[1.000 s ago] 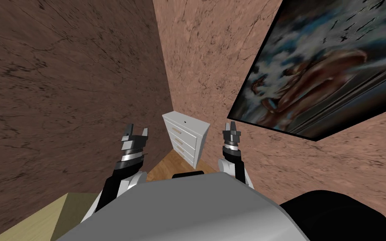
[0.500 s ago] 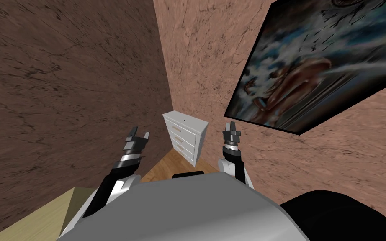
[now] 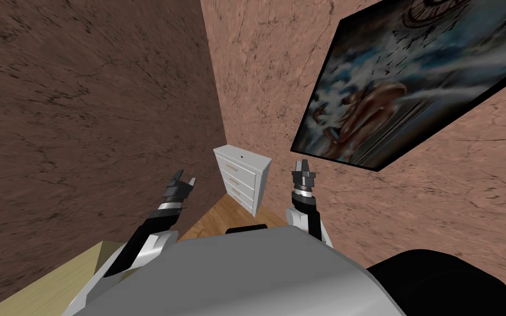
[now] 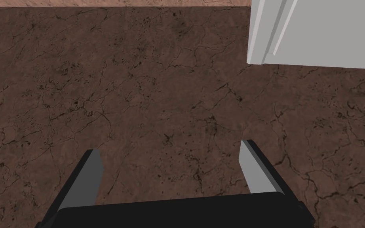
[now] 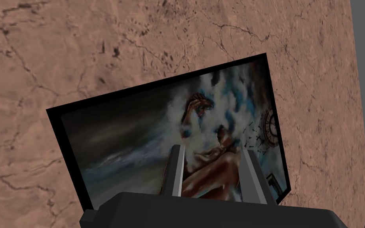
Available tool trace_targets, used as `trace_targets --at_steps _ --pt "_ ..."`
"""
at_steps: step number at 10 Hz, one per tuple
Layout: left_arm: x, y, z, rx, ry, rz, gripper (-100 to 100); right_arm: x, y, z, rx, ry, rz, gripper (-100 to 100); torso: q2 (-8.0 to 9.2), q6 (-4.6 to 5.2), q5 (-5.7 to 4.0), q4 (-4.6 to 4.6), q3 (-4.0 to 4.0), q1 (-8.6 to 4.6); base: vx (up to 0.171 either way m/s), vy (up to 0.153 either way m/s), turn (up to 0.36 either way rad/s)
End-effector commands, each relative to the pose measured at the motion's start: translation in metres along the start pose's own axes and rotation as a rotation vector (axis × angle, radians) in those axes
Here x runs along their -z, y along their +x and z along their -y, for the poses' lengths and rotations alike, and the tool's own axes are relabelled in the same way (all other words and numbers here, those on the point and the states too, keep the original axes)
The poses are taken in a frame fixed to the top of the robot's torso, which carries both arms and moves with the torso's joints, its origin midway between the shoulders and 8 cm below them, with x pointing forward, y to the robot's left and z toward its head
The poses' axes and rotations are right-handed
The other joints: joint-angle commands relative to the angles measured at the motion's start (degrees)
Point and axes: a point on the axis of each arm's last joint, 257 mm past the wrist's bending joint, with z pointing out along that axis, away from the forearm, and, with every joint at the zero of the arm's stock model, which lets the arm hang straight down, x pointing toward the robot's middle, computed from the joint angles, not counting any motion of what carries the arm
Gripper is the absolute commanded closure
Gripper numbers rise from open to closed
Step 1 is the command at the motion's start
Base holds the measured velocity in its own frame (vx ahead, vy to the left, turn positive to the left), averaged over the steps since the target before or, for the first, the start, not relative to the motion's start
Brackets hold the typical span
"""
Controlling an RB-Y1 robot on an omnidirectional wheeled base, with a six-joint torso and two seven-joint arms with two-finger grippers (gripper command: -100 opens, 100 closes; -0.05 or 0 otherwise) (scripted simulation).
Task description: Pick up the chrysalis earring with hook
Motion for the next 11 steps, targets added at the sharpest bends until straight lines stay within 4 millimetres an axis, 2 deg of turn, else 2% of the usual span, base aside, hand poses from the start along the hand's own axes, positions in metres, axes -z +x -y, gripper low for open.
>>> trace_targets --at_steps 1,2,3,4,5,6,7,8,9,10,11 --pt "0.001 -0.020 -0.023 0.008 -0.081 0.011 -100 0.000 0.000 0.000 0.000 0.000 0.000 0 0.00 0.00 0.00 0.00 0.00 0.00 -0.054 -0.004 -0.056" --pt "0.001 -0.021 -0.028 0.008 -0.098 0.015 -100 0.000 0.000 0.000 0.000 0.000 0.000 0 0.05 0.01 0.00 0.00 0.02 0.01 -0.059 -0.004 -0.037" --pt "0.004 -0.042 -0.046 0.019 -0.158 0.033 -100 0.000 0.000 0.000 0.000 0.000 0.000 0 0.07 0.00 0.00 0.01 0.04 0.00 -0.073 -0.018 -0.070" --pt "0.005 -0.044 -0.053 0.015 -0.188 0.037 -100 0.000 0.000 0.000 0.000 0.000 0.000 0 0.12 0.01 -0.01 0.02 0.06 -0.05 -0.067 -0.009 -0.034" --pt "0.008 -0.066 -0.067 0.036 -0.240 0.067 -100 0.000 0.000 0.000 0.000 0.000 0.000 0 0.11 0.00 -0.01 0.02 0.06 -0.02 -0.090 -0.013 -0.102" --pt "0.011 -0.071 -0.079 0.023 -0.283 0.072 -100 0.000 0.000 0.000 0.000 0.000 0.000 0 0.18 0.01 -0.01 0.03 0.09 -0.03 -0.078 -0.008 -0.045" --pt "0.012 -0.071 -0.080 0.023 -0.288 0.073 -100 0.000 0.000 0.000 0.000 0.000 0.000 0 0.16 -0.01 0.00 0.03 0.09 0.00 -0.026 0.002 0.012" --pt "0.017 -0.098 -0.095 0.037 -0.352 0.111 -100 0.000 0.000 0.000 0.000 0.000 0.000 0 0.01 0.00 0.00 0.01 0.01 0.01 -0.049 -0.007 -0.095" --pt "0.021 -0.103 -0.104 0.031 -0.385 0.120 -100 0.000 0.000 0.000 0.000 0.000 0.000 0 0.04 0.02 0.00 0.00 0.01 0.01 -0.057 -0.008 -0.074" --pt "0.026 -0.130 -0.114 0.053 -0.432 0.166 -100 0.000 0.000 0.000 0.000 0.000 0.000 0 0.05 0.00 0.00 0.01 0.03 -0.01 -0.060 -0.034 -0.142" --pt "0.031 -0.136 -0.123 0.040 -0.472 0.176 -100 0.000 0.000 0.000 0.000 0.000 0.000 0 0.07 0.01 -0.02 0.01 0.04 -0.08 -0.058 -0.022 -0.064"
